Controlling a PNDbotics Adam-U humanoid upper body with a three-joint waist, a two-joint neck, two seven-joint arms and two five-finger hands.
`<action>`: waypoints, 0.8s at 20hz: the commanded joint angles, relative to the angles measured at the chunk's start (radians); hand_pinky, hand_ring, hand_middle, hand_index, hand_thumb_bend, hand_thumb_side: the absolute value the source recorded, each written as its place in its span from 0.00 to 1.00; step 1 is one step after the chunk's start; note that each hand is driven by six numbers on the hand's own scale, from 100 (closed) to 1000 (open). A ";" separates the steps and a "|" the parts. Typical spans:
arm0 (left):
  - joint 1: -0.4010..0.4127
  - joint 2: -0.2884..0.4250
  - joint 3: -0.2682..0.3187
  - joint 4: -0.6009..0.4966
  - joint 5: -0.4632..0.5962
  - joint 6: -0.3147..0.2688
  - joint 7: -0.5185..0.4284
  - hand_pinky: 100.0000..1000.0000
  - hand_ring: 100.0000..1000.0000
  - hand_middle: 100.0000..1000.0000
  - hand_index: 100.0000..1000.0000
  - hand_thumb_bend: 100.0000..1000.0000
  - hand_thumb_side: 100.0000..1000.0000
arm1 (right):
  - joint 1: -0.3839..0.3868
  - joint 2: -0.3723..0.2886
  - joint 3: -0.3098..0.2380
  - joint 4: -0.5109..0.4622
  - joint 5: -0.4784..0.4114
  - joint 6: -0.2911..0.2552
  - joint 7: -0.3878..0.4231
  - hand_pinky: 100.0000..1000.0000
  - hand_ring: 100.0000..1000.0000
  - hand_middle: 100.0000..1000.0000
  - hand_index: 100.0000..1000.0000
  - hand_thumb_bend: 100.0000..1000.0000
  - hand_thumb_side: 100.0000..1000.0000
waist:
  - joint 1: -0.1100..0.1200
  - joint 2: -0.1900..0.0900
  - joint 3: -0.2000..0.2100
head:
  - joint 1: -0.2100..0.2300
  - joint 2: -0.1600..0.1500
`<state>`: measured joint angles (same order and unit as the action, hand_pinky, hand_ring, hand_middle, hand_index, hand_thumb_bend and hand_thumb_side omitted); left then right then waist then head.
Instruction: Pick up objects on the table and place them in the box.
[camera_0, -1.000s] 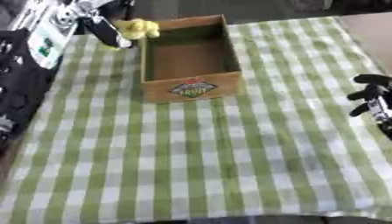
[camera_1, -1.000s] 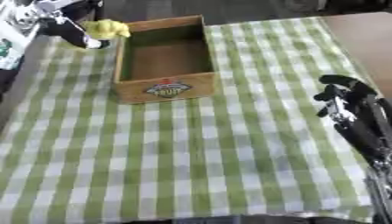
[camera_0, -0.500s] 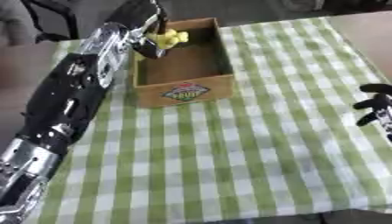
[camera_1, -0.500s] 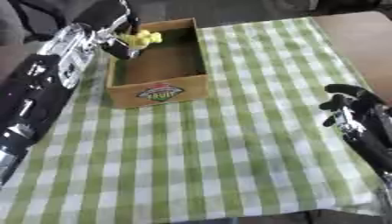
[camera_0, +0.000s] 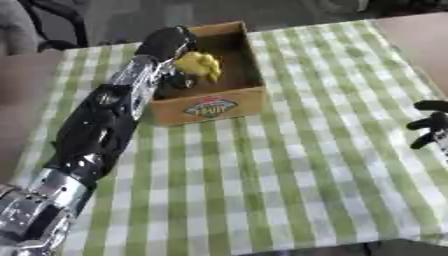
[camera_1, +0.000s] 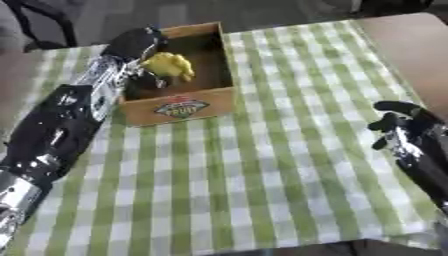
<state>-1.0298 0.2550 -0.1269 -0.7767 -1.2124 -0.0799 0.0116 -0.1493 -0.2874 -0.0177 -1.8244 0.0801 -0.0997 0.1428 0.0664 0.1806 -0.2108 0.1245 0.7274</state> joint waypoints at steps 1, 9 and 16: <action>-0.016 0.017 0.006 -0.033 0.027 -0.004 0.024 0.71 0.71 0.72 0.78 0.77 0.37 | -0.012 -0.011 -0.002 -0.010 -0.006 -0.002 0.002 0.41 0.62 0.73 0.77 0.00 0.59 | -0.004 -0.013 0.003 | 0.000 -0.012; 0.020 0.074 -0.004 -0.225 0.282 -0.017 0.039 0.62 0.56 0.57 0.71 0.48 0.32 | -0.013 -0.008 -0.012 -0.010 -0.007 -0.002 -0.006 0.41 0.62 0.73 0.77 0.00 0.59 | -0.011 -0.011 0.029 | -0.013 -0.026; 0.196 0.211 0.014 -0.587 0.772 0.074 0.082 0.51 0.49 0.50 0.68 0.14 0.35 | -0.008 -0.009 -0.028 -0.011 -0.007 -0.001 -0.020 0.41 0.62 0.73 0.77 0.00 0.58 | -0.020 -0.013 0.080 | -0.047 -0.029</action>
<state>-0.8237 0.4141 -0.1284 -1.2874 -0.5295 -0.0232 0.0825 -0.1491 -0.2867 -0.0347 -1.8244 0.0779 -0.1004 0.1298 0.0524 0.1829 -0.1288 0.0848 0.7100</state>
